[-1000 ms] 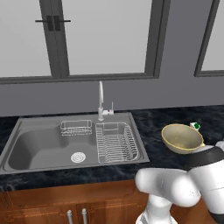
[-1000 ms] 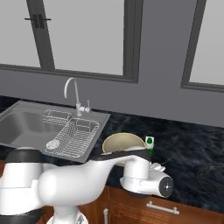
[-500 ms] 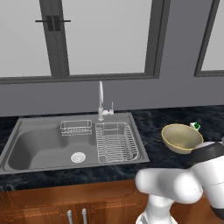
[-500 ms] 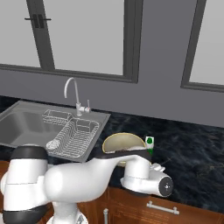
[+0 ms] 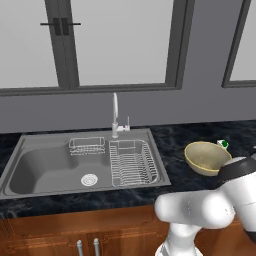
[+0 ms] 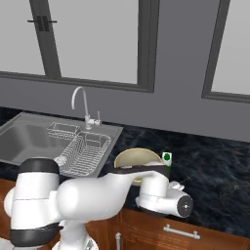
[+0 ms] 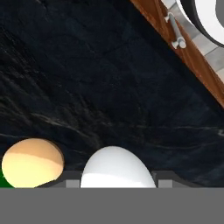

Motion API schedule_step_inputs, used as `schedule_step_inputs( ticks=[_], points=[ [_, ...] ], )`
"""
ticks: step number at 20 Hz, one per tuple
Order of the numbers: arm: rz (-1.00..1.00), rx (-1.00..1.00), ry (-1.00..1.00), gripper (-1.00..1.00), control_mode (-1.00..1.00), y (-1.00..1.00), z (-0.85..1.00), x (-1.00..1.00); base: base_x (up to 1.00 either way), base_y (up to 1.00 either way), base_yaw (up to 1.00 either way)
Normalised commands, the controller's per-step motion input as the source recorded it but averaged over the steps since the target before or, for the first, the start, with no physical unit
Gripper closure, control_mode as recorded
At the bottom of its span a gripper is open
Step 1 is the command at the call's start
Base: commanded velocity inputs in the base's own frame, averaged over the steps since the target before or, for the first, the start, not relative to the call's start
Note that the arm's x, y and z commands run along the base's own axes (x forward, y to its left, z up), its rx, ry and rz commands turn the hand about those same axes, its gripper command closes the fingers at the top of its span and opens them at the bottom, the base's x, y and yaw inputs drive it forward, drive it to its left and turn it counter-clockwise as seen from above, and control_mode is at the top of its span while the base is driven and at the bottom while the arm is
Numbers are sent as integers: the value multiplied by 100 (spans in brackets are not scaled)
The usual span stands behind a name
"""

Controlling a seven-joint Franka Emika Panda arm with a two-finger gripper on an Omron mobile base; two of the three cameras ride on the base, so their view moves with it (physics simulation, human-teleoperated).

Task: Gather the eggs and milk located in the vicinity of the sink area and place them right next to the bowl.

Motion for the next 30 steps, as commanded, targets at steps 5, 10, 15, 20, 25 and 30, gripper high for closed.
schedule_step_inputs(
  ticks=[5,10,15,20,25,30],
  points=[
    [0,0,0,100,-100,-1,-9,9,0,0,0],
    [0,0,0,100,-100,-2,-10,11,0,0,0],
    [0,0,0,100,-100,-7,-10,12,0,0,0],
    [0,0,0,100,-100,-5,-10,10,0,0,0],
    [0,0,0,100,-100,-1,-13,7,0,0,0],
    [0,0,0,100,-100,0,-12,10,0,0,0]
  ],
)
